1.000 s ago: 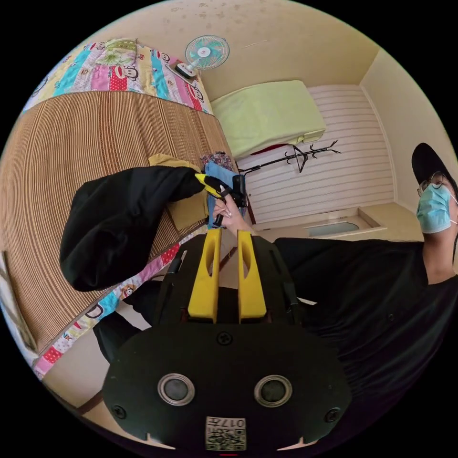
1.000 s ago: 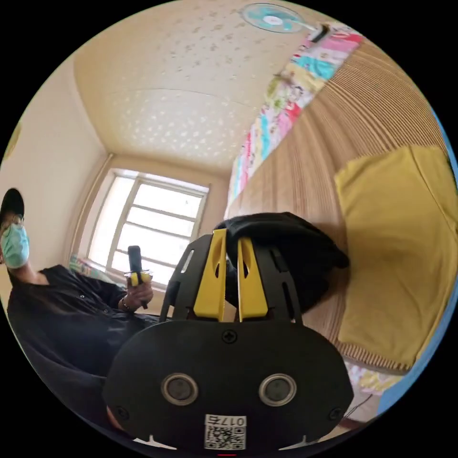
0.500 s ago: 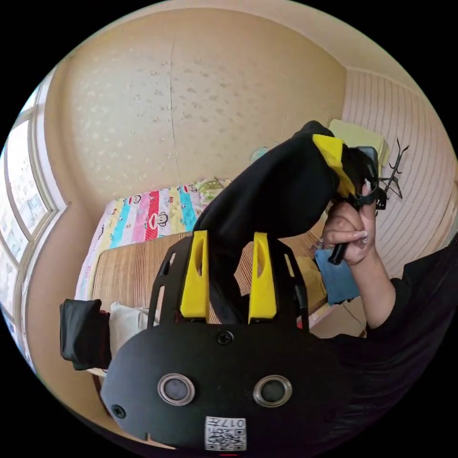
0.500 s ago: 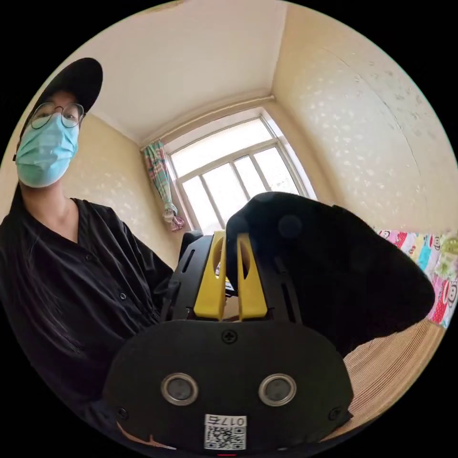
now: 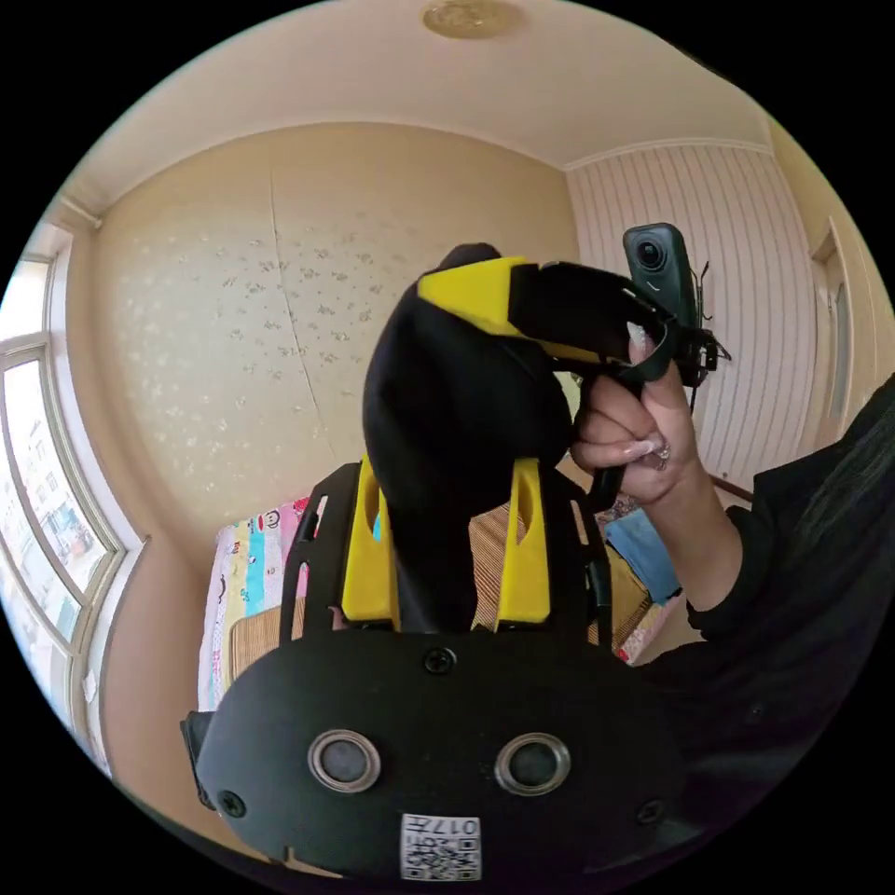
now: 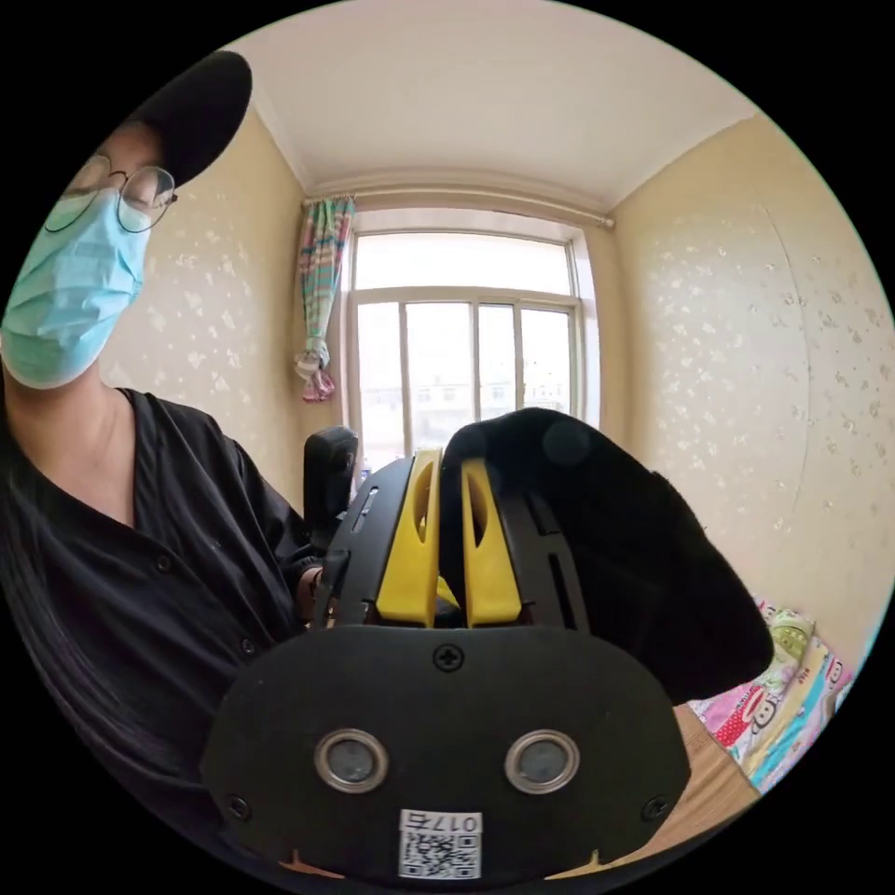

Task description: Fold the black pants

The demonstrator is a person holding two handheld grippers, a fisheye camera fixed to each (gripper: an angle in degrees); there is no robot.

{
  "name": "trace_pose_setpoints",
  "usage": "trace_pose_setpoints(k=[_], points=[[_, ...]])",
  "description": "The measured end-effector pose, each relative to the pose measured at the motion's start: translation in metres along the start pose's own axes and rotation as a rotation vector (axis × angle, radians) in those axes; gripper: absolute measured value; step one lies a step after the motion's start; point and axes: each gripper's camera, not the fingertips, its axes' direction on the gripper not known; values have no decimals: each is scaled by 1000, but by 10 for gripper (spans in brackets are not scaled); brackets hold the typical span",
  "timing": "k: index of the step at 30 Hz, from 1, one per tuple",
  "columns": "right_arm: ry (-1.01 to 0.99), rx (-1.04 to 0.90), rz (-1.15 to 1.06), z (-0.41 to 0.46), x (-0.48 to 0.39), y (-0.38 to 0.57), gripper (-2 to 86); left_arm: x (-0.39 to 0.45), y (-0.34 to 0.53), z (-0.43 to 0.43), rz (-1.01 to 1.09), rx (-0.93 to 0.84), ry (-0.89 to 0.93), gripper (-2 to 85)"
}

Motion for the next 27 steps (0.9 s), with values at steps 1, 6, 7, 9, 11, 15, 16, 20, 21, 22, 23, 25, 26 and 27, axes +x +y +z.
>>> trace_pose_setpoints(k=[1, 6, 7, 9, 11, 15, 16, 20, 21, 22, 23, 25, 26, 27], points=[[80, -30, -39, -2, -15, -7, 22, -5, 0, -6, -27, 49, -3, 110], [236, -1, -160, -42, -66, -7, 29, -84, -4, -14, -339, 215, 486, 49], [265, 45, -164, -63, -77, 0, 20, -91, -11, -19, -319, 239, 504, 49], [315, 113, -123, -98, -87, 18, 16, -90, -25, -37, -222, 280, 438, 51], [454, 181, -12, -140, -88, 50, 19, -100, -41, -60, -145, 348, 475, 53], [460, 216, 155, -165, -64, 83, 67, -126, -61, -84, -76, 450, 647, 54], [384, 217, 173, -161, -55, 83, 99, -133, -70, -87, -44, 472, 711, 56], [363, 163, 137, -120, -41, 55, 113, -139, -105, -71, 26, 468, 928, 61], [351, 165, 106, -115, -43, 50, 98, -138, -109, -66, 42, 460, 953, 62], [393, 164, 92, -107, -45, 41, 75, -138, -116, -57, 67, 439, 997, 63], [435, 157, 88, -104, -44, 35, 61, -147, -118, -47, 50, 450, 1033, 67], [394, 185, 152, -103, -34, 30, 57, -174, -118, -29, -46, 441, 1058, 93], [380, 224, 260, -101, -20, 31, 57, -195, -117, -12, -167, 379, 1030, 115], [386, 237, 313, -100, -13, 33, 57, -205, -115, -3, -243, 329, 1000, 126]])
